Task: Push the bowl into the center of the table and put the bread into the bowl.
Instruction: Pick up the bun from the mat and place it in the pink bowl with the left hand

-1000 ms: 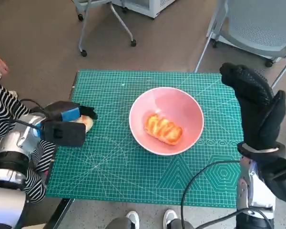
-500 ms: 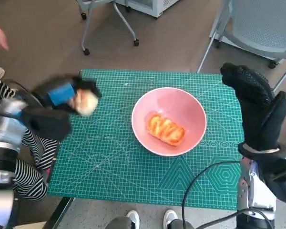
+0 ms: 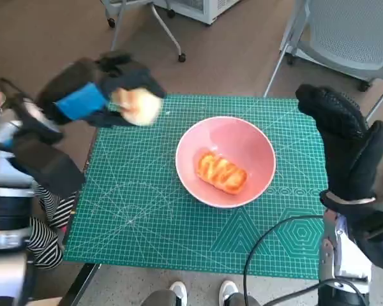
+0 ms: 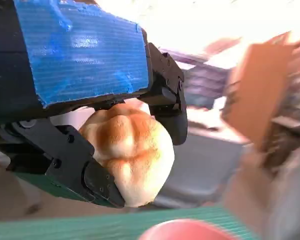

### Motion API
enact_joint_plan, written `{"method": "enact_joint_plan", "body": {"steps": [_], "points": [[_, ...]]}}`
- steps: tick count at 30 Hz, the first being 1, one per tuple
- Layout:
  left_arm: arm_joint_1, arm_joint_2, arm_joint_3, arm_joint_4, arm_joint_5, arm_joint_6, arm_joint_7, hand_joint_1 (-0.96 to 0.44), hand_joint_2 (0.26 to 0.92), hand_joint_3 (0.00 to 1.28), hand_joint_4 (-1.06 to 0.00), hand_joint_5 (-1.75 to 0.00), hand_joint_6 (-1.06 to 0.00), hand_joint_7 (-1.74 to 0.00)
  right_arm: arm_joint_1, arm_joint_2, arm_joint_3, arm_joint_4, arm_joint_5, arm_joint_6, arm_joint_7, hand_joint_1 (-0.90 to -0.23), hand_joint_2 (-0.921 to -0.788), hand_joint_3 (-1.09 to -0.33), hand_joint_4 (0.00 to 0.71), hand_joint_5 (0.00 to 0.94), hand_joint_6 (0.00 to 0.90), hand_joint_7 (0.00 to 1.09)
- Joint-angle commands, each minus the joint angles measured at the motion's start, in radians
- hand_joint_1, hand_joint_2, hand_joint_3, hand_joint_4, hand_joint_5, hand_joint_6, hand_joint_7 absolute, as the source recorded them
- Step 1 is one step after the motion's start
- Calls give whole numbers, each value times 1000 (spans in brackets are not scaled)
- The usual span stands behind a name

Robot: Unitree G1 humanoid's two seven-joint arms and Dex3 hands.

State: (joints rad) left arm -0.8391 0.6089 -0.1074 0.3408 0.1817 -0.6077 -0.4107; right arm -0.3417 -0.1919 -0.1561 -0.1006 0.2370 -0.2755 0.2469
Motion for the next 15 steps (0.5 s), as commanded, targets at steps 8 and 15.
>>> {"method": "enact_joint_plan", "body": {"steps": [8,15], "points": [[-62,-167,-105,-152,26,182,-65,1,881,82,-792,-1051,-664,-1135,17,-3,-1,10,2,6,5,-719,-921,-696,231,0,134,539],[-80,-264,-180,-17,73,155,-52,1,915,25,-779,-1004,-659,-1191,26,-5,-6,2,-7,3,-3,-710,-921,-709,226,0,133,539]]}}
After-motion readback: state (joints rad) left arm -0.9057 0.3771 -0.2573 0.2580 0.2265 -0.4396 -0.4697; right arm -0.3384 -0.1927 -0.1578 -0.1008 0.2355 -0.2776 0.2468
